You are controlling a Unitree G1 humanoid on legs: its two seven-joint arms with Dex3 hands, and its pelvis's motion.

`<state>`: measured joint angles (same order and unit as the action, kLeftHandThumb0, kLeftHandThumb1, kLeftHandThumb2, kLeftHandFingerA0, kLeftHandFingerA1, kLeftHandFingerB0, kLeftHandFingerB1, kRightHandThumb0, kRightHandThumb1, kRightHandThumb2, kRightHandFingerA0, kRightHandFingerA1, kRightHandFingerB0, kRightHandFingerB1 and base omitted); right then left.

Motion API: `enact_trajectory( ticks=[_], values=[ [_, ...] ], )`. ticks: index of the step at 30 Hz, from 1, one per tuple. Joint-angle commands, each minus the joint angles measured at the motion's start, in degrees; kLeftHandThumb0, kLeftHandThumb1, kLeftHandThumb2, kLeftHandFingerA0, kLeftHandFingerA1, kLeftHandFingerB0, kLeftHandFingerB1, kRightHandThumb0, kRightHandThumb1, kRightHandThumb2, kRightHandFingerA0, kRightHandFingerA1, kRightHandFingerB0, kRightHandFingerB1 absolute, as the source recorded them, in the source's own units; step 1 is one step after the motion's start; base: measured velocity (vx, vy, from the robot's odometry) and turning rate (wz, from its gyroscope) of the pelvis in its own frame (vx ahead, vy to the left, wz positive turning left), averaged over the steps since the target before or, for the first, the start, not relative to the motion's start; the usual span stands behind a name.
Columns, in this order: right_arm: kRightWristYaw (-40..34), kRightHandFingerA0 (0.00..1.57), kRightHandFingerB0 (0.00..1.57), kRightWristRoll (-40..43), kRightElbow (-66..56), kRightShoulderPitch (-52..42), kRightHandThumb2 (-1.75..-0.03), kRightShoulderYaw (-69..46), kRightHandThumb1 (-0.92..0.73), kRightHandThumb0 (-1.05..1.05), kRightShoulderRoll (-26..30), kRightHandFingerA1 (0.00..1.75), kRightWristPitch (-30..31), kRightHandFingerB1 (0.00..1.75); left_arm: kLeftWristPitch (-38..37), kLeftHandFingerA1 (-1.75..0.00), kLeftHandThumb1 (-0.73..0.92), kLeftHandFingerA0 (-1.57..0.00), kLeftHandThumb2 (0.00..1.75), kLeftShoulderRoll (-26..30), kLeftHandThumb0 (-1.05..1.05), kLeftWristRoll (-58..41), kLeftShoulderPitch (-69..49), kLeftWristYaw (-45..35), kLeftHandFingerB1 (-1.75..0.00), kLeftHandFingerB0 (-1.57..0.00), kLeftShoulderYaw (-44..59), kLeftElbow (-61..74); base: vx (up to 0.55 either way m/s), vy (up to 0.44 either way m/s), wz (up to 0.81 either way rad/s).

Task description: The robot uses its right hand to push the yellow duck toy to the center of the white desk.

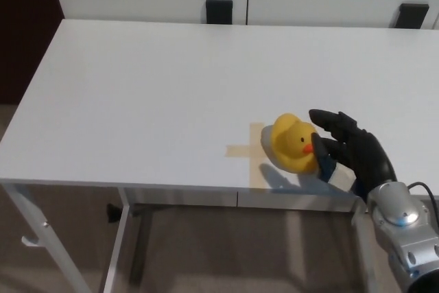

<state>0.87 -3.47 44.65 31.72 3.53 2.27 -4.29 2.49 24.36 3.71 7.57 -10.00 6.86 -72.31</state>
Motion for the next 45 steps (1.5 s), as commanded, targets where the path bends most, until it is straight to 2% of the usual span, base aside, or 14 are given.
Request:
enact_trajectory(
  ticks=[1,4,5,13,19,26,27,32,33,34,35,37,38,45],
  values=[
    [-1.7,0.16,0.17,-1.5,0.0,-0.2,-0.79,0.8,-0.92,-0.85,-1.3,0.47,1.2,0.35,-1.9,-1.00,0.52,-0.82,0.85,-0.1,-0.26,0.2,0.1,0.0,-0.81,-0.81,-0.3,-0.5,0.00,0.000,0.00],
    [-1.5,0.12,0.15,-1.5,0.1,-0.2,-0.92,0.9,-0.80,-0.91,-1.8,0.49,0.8,0.40,-1.8,-1.02,0.51,-0.82,0.87,-0.1,-0.26,0.1,0.2,0.0,-0.82,-0.83,-0.4,-0.5,0.00,0.000,0.00],
    [-1.4,0.17,0.20,-1.5,0.1,-0.2,-0.77,1.0,-0.92,-0.88,-2.2,0.48,0.7,0.36,-1.8,-1.01,0.52,-0.82,0.83,0.0,-0.28,0.2,0.1,0.0,-0.82,-0.82,-0.5,-0.4,0.00,0.000,0.00],
    [-1.4,0.17,0.19,-1.6,0.0,0.3,-0.76,1.6,-0.92,-0.85,-4.0,0.49,0.3,0.36,-1.8,-0.99,0.52,-0.81,0.91,0.1,-0.24,0.2,0.3,-0.2,-0.80,-0.81,-0.8,-0.4,0.00,0.000,0.00],
    [-1.1,0.17,0.19,-1.2,-0.8,0.0,-0.75,1.4,-0.92,-0.84,-4.7,0.49,0.8,0.37,-2.2,-1.00,0.52,-0.81,0.84,0.1,-0.28,0.3,0.2,-0.2,-0.81,-0.82,-1.1,-0.4,0.00,0.000,0.00],
    [-1.0,0.14,0.17,-1.4,-0.7,-0.2,-0.78,1.5,-0.92,-0.83,-4.9,0.49,0.3,0.38,-1.9,-0.99,0.53,-0.81,0.90,0.1,-0.24,0.4,0.4,-0.1,-0.80,-0.82,-1.5,-0.6,0.00,0.000,0.00],
    [-1.5,0.10,0.14,-2.0,-1.1,0.0,-0.93,1.7,-0.80,-0.92,-4.4,0.51,0.7,0.42,-2.0,-0.98,0.54,-0.82,0.82,0.1,-0.26,0.2,0.4,-0.2,-0.78,-0.81,-1.3,-0.6,0.00,0.000,0.00],
    [-2.4,0.09,0.13,-2.5,-1.8,-0.1,-0.96,1.6,-0.79,-0.93,-4.0,0.52,1.5,0.44,-1.9,-0.98,0.54,-0.82,0.83,0.1,-0.26,-0.1,0.4,-0.2,-0.79,-0.81,-1.0,-0.7,0.00,0.000,0.00],
    [-3.2,0.04,0.06,-2.5,-2.6,-0.3,-0.76,1.3,-0.92,-0.87,-4.0,0.44,2.2,0.31,-2.0,-0.99,0.53,-0.82,0.83,0.3,-0.25,-0.1,0.4,-0.3,-0.79,-0.81,-1.0,-0.7,0.00,0.000,0.00],
    [-3.7,0.04,0.06,-2.5,-3.0,-0.3,-0.76,1.0,-0.92,-0.87,-4.1,0.44,2.6,0.31,-2.2,-0.99,0.53,-0.82,0.83,0.5,-0.25,0.0,0.3,-0.3,-0.79,-0.81,-1.1,-0.6,0.00,0.000,0.00],
    [-7.2,0.00,0.00,-4.6,-5.2,-0.8,-1.23,1.0,-0.83,-1.05,-3.4,0.07,1.9,0.13,-2.2,-0.98,0.52,-0.79,0.84,0.6,-0.25,0.0,0.2,-0.3,-0.80,-0.80,-1.1,-0.5,0.00,0.000,0.00],
    [-11.3,0.00,0.00,-7.2,-7.8,-1.4,-1.23,1.1,-0.83,-1.05,-2.6,0.07,1.0,0.13,-2.2,-0.98,0.52,-0.79,0.84,0.7,-0.25,0.1,0.1,-0.2,-0.80,-0.80,-1.2,-0.4,0.00,0.000,0.00],
    [-13.4,0.00,0.00,-8.4,-9.2,-1.7,-0.79,1.0,-0.92,-0.96,-2.1,0.00,-0.5,0.00,-2.0,-0.99,0.52,-0.78,0.87,0.5,-0.24,-0.2,0.1,-0.3,-0.81,-0.80,-0.9,-0.4,0.00,0.000,0.00],
    [-17.8,0.00,0.00,-10.1,-20.0,-4.1,-0.72,-2.0,-0.90,-1.04,0.5,0.00,-6.0,0.00,-2.4,-1.00,0.52,-0.79,0.83,0.3,-0.28,0.1,-0.5,-0.2,-0.81,-0.81,-1.2,-0.3,0.00,0.000,0.00]
  ],
)
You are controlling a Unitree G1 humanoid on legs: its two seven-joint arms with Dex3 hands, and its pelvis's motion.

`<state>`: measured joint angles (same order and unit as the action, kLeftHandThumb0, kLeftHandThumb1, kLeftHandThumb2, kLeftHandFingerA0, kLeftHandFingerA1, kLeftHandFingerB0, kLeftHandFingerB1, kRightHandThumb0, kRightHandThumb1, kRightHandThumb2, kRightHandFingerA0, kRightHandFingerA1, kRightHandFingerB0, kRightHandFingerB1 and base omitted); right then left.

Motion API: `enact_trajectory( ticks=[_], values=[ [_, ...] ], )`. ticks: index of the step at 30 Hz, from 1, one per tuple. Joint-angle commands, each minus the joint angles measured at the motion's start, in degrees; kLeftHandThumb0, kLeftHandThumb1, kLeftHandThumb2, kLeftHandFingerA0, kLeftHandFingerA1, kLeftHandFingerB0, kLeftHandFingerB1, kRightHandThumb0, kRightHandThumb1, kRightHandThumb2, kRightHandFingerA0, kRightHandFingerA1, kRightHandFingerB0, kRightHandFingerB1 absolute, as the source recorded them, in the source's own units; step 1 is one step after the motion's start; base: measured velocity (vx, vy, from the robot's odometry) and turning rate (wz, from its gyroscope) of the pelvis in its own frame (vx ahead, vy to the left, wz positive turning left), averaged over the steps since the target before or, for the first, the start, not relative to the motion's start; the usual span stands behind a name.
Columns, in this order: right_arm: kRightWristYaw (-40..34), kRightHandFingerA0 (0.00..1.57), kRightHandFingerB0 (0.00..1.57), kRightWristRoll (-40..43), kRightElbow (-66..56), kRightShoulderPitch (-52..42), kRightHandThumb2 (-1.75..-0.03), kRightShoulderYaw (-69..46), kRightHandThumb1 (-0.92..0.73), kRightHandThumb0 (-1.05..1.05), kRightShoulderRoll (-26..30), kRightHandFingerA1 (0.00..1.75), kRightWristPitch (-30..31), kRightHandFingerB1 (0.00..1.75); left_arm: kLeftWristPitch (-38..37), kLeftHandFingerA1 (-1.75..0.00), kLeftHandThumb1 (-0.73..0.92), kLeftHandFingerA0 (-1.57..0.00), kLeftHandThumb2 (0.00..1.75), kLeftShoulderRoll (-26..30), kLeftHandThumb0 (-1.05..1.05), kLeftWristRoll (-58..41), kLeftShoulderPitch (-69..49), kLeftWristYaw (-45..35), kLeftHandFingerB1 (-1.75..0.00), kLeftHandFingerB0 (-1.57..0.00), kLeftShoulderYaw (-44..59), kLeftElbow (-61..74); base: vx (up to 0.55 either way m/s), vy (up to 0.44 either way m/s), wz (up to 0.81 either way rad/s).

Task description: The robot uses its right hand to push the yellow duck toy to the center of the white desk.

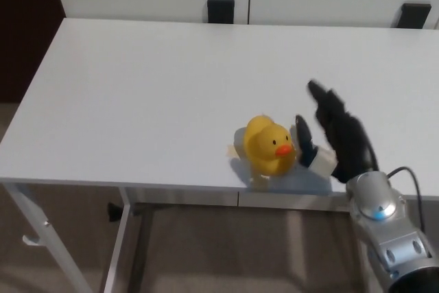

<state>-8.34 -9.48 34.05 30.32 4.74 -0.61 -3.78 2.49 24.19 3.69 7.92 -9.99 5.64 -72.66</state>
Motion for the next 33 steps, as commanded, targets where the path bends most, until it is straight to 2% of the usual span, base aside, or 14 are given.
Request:
enact_trajectory(
  ticks=[1,3,12,13,14,16,17,20,21,23,24,25,26,33],
  values=[
    [-8.7,0.00,0.00,-3.9,-10.8,-3.0,-0.72,-3.8,-0.90,-1.04,3.8,0.00,-7.1,0.00,-2.4,-1.00,0.52,-0.79,0.83,0.5,-0.28,0.3,-0.9,-0.2,-0.81,-0.81,-0.2,0.0,0.00,0.000,0.00],
    [-6.7,0.00,0.00,-2.4,-14.5,-3.8,-1.08,-5.6,-0.80,-1.03,5.9,0.00,-8.0,0.00,-2.3,-0.95,0.54,-0.78,0.80,0.5,-0.27,0.3,-0.9,-0.2,-0.79,-0.80,-0.1,-0.2,0.00,0.000,0.00],
    [2.8,0.00,0.00,5.4,-26.6,-9.8,-0.78,-18.5,-0.92,-0.94,19.8,0.00,-8.2,0.00,-1.9,-0.99,0.53,-0.77,0.83,0.6,-0.27,0.0,-1.2,-0.4,-0.80,-0.79,0.1,-0.2,0.00,0.000,0.00],
    [4.0,0.00,0.00,7.8,-25.9,-12.8,-1.24,-23.6,-0.91,-1.05,23.1,0.26,-10.4,0.20,-1.6,-0.94,0.55,-0.76,0.80,0.6,-0.28,-0.1,-1.0,-0.3,-0.78,-0.78,0.1,-0.4,0.00,0.000,0.00],
    [5.0,0.00,0.00,9.6,-25.3,-15.1,-1.24,-27.2,-0.91,-1.05,25.5,0.26,-12.0,0.20,-1.4,-0.94,0.55,-0.76,0.80,0.6,-0.28,-0.1,-0.9,-0.1,-0.78,-0.78,0.2,-0.5,0.00,0.000,0.00],
    [5.8,0.00,0.00,12.3,-25.1,-21.8,-1.21,-35.3,-0.85,-1.05,28.6,0.34,-9.9,0.23,-1.6,-1.00,0.54,-0.77,0.83,0.6,-0.27,-0.5,-1.0,-0.1,-0.79,-0.78,0.6,-0.7,0.00,0.000,0.00],
    [5.3,0.00,0.01,12.3,-21.7,-26.6,-0.72,-38.9,-0.73,-0.68,29.4,0.18,-9.2,0.20,-1.7,-0.98,0.52,-0.75,0.80,0.7,-0.28,-0.4,-1.0,-0.2,-0.81,-0.81,0.5,-0.5,0.00,0.000,0.00],
    [5.1,0.00,0.01,12.2,-17.4,-31.7,-0.72,-42.5,-0.73,-0.68,30.2,0.18,-9.0,0.20,-1.8,-0.98,0.52,-0.75,0.80,0.8,-0.28,-0.2,-1.1,-0.2,-0.81,-0.81,0.3,-0.3,0.00,0.000,0.00],
    [5.4,0.23,0.01,12.6,-14.1,-33.8,-0.59,-43.7,-0.68,-0.55,30.2,1.04,-9.1,0.46,-1.6,-1.00,0.52,-0.75,0.81,0.8,-0.29,-0.2,-1.0,-0.3,-0.84,-0.81,0.3,-0.3,0.00,0.000,0.00],
    [5.7,0.23,0.01,13.0,-12.3,-34.7,-0.59,-44.3,-0.68,-0.55,30.1,1.04,-9.2,0.46,-1.5,-1.00,0.52,-0.75,0.81,0.8,-0.29,-0.2,-1.0,-0.3,-0.84,-0.81,0.4,-0.3,0.00,0.000,0.00],
    [5.2,0.60,0.22,12.2,-7.0,-37.5,-0.59,-44.5,-0.68,-0.43,30.0,0.90,-11.2,0.47,-1.4,-0.98,0.54,-0.77,0.80,0.9,-0.28,-0.2,-0.9,-0.2,-0.81,-0.79,0.4,-0.4,0.00,0.000,0.07],
    [4.8,0.60,0.22,11.4,-3.2,-39.4,-0.59,-44.6,-0.68,-0.43,30.0,0.90,-12.7,0.47,-1.5,-0.98,0.54,-0.77,0.80,0.9,-0.28,-0.2,-0.9,-0.2,-0.81,-0.79,0.4,-0.5,0.00,0.000,0.00],
    [3.1,0.26,0.27,9.4,1.9,-41.1,-0.61,-43.7,-0.73,-0.44,30.3,0.74,-14.7,0.50,-1.5,-0.99,0.54,-0.77,0.82,0.9,-0.28,0.0,-0.8,-0.1,-0.80,-0.79,0.3,-0.6,0.00,0.000,0.00],
    [0.0,0.55,0.43,8.7,18.4,-42.8,-0.84,-42.2,-0.60,-0.06,28.9,0.61,-17.7,0.44,-1.7,-0.99,0.54,-0.74,0.78,1.1,-0.30,0.1,-0.9,-0.2,-0.81,-0.78,0.1,-0.4,0.00,0.000,0.00]
  ],
)
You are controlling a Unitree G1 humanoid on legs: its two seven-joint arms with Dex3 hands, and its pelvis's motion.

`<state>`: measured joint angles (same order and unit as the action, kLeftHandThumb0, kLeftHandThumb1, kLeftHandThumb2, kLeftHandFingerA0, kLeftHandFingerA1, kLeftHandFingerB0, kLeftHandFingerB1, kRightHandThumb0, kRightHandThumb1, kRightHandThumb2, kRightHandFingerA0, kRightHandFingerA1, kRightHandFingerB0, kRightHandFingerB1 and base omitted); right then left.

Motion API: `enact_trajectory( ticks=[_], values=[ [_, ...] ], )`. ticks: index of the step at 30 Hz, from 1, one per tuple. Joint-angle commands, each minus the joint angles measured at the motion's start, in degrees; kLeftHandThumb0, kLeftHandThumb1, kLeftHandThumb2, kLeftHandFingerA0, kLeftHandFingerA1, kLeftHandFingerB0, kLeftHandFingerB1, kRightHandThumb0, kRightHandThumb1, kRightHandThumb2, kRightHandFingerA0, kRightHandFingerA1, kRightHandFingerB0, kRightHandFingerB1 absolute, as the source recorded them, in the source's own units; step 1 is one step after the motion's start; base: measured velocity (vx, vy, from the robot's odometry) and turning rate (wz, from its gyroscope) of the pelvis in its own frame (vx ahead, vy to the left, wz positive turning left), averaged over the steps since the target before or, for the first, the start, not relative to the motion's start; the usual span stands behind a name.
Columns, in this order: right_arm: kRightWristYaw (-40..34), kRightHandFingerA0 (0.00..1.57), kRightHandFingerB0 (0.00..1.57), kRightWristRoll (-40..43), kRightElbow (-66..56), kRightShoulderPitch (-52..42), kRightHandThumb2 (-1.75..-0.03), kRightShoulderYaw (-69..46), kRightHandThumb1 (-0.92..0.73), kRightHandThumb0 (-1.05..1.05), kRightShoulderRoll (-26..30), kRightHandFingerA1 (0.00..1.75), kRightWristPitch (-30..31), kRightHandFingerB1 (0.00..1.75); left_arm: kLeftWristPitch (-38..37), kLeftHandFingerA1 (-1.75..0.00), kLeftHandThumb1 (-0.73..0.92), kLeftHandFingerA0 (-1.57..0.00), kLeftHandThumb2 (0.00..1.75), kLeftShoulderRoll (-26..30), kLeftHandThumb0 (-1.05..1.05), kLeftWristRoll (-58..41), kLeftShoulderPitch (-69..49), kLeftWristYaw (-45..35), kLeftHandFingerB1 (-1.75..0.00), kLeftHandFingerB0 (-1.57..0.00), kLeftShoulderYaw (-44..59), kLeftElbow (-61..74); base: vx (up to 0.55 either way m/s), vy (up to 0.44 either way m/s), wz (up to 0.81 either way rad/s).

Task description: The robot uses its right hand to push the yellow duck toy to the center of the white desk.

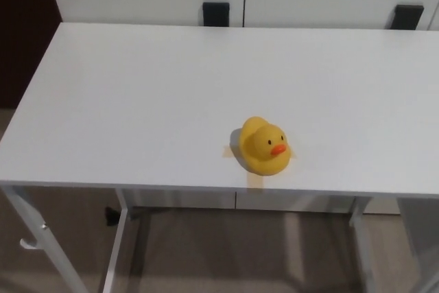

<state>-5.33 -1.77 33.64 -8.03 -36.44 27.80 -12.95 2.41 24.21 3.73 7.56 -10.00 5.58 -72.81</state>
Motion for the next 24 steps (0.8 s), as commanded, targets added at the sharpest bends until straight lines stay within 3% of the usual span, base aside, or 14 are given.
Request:
enact_trajectory(
  ticks=[1,5,6,9,18,19,24],
  values=[
    [-0.5,0.80,0.64,1.5,18.2,-6.0,-1.10,-0.4,-0.44,0.08,0.1,0.51,-7.7,0.44,-1.9,-0.99,0.52,-0.73,0.80,1.2,-0.29,0.0,-0.6,-0.3,-0.81,-0.79,0.2,-0.2,0.00,0.000,0.00],
    [6.6,0.86,0.72,2.8,20.8,-7.4,-1.00,1.3,-0.46,0.10,0.7,0.51,-7.6,0.49,-2.4,-0.98,0.53,-0.73,0.78,1.3,-0.30,0.4,-0.9,-0.2,-0.78,-0.78,-0.2,-0.1,0.00,0.000,0.00],
    [9.2,0.93,0.80,3.0,22.1,-7.1,-1.09,2.2,-0.33,0.09,1.0,0.51,-7.4,0.51,-2.1,-0.98,0.54,-0.74,0.78,1.5,-0.29,0.3,-0.6,-0.2,-0.78,-0.78,0.0,-0.1,0.00,0.000,0.00],
    [12.7,0.97,0.82,3.4,23.0,-6.5,-1.14,4.1,-0.32,0.08,1.5,0.51,-6.7,0.51,-1.7,-0.99,0.54,-0.75,0.81,1.8,-0.28,-0.1,-0.5,-0.1,-0.79,-0.79,0.4,-0.1,0.00,0.000,0.00],
    [16.7,0.96,0.81,4.9,21.5,-5.5,-1.24,6.9,-0.28,0.07,1.6,0.52,-5.4,0.53,-1.5,-0.95,0.55,-0.73,0.81,2.3,-0.26,-0.8,-0.5,-0.3,-0.77,-0.77,1.3,0.2,0.00,0.000,0.00],
    [16.7,0.93,0.80,4.8,22.2,-4.5,-1.16,7.6,-0.38,0.06,1.6,0.52,-4.8,0.53,-1.5,-0.96,0.57,-0.72,0.80,2.6,-0.28,-0.6,-0.4,-0.5,-0.79,-0.77,1.3,0.0,0.00,0.000,0.00],
    [16.4,0.99,0.82,4.0,21.7,-3.8,-1.12,9.6,-0.37,0.06,1.7,0.53,-3.9,0.54,-1.8,-0.97,0.55,-0.72,0.86,2.9,-0.25,-0.3,-0.2,-0.5,-0.79,-0.79,1.2,-0.3,0.00,0.000,0.00]
  ],
)
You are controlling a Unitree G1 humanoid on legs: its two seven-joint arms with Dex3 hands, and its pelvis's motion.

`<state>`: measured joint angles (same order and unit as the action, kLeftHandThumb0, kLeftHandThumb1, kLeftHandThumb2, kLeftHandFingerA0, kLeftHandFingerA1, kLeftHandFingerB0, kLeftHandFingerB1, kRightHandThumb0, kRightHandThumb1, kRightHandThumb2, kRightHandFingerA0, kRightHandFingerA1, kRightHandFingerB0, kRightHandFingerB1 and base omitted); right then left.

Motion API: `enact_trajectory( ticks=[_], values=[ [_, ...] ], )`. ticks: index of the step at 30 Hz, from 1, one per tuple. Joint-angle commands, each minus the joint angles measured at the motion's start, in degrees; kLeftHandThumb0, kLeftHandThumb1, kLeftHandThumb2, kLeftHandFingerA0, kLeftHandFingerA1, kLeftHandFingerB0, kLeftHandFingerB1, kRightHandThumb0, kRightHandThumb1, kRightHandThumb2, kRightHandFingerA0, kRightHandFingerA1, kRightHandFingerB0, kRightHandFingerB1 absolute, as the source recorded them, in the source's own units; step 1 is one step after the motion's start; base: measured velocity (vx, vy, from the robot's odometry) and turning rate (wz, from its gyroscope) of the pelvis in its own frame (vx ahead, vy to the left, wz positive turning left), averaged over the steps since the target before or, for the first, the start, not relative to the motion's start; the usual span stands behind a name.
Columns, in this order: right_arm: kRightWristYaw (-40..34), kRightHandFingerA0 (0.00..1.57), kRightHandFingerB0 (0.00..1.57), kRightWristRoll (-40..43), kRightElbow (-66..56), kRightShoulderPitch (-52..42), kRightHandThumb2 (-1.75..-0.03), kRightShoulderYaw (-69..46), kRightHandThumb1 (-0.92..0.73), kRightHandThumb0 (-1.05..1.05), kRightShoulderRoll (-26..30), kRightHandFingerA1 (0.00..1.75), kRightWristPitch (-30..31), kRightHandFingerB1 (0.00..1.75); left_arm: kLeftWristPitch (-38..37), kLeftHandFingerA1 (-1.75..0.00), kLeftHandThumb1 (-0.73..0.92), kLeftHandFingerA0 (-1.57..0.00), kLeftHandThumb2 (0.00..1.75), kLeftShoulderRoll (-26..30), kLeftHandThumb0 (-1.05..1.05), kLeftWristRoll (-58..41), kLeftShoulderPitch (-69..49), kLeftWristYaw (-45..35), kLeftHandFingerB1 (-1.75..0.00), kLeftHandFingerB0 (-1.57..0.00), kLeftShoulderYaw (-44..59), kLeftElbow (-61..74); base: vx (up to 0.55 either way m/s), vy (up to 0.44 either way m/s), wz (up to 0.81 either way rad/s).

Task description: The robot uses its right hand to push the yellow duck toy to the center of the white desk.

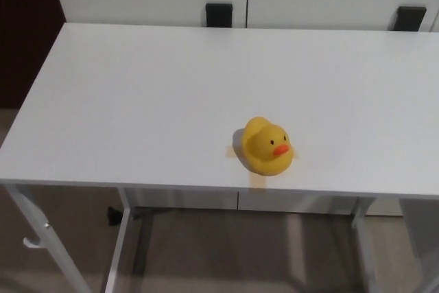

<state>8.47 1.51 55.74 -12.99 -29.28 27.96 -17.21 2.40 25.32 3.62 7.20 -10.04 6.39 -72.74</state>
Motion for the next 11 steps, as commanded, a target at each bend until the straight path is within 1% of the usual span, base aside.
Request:
enact_trajectory(
  ticks=[1,2,3,6,7,11],
  values=[
    [2.8,0.99,0.82,0.8,-0.8,1.0,-1.12,2.8,-0.37,0.06,1.7,0.53,0.4,0.54,-1.8,-0.97,0.55,-0.72,0.86,1.7,-0.25,-0.4,0.2,-0.4,-0.79,-0.79,0.6,-0.4,0.00,0.000,0.00],
    [2.8,0.99,0.82,0.9,-1.0,1.0,-1.12,3.0,-0.37,0.06,1.7,0.53,0.5,0.54,-1.8,-0.97,0.55,-0.72,0.86,1.6,-0.25,-0.5,0.2,-0.4,-0.79,-0.79,0.8,-0.5,0.00,0.000,0.00],
    [2.9,0.99,0.81,1.0,-1.3,0.7,-1.18,3.2,-0.36,0.06,1.9,0.53,0.6,0.54,-1.9,-0.97,0.54,-0.73,0.85,1.6,-0.25,-0.5,0.1,-0.4,-0.81,-0.79,0.8,-0.5,0.00,0.000,0.00],
    [3.0,0.99,0.81,1.2,-1.6,0.4,-1.18,3.5,-0.36,0.06,2.1,0.53,0.8,0.54,-2.1,-0.97,0.54,-0.73,0.85,1.5,-0.25,-0.4,-0.1,-0.3,-0.81,-0.79,0.8,-0.5,0.00,0.000,0.00],
    [2.8,0.99,0.82,1.0,-1.3,0.2,-1.17,3.7,-0.36,0.06,2.2,0.53,0.5,0.53,-2.4,-0.99,0.55,-0.73,0.81,1.5,-0.27,-0.5,-0.6,-0.3,-0.80,-0.79,1.0,-0.4,0.00,0.000,0.00],
    [3.3,0.96,0.81,0.8,-0.4,0.2,-1.15,4.4,-0.39,0.08,2.7,0.52,1.3,0.53,-3.3,-0.96,0.57,-0.75,0.83,1.2,-0.26,-0.4,-1.5,0.0,-0.77,-0.77,1.1,-0.5,0.00,0.000,0.00]
  ],
)
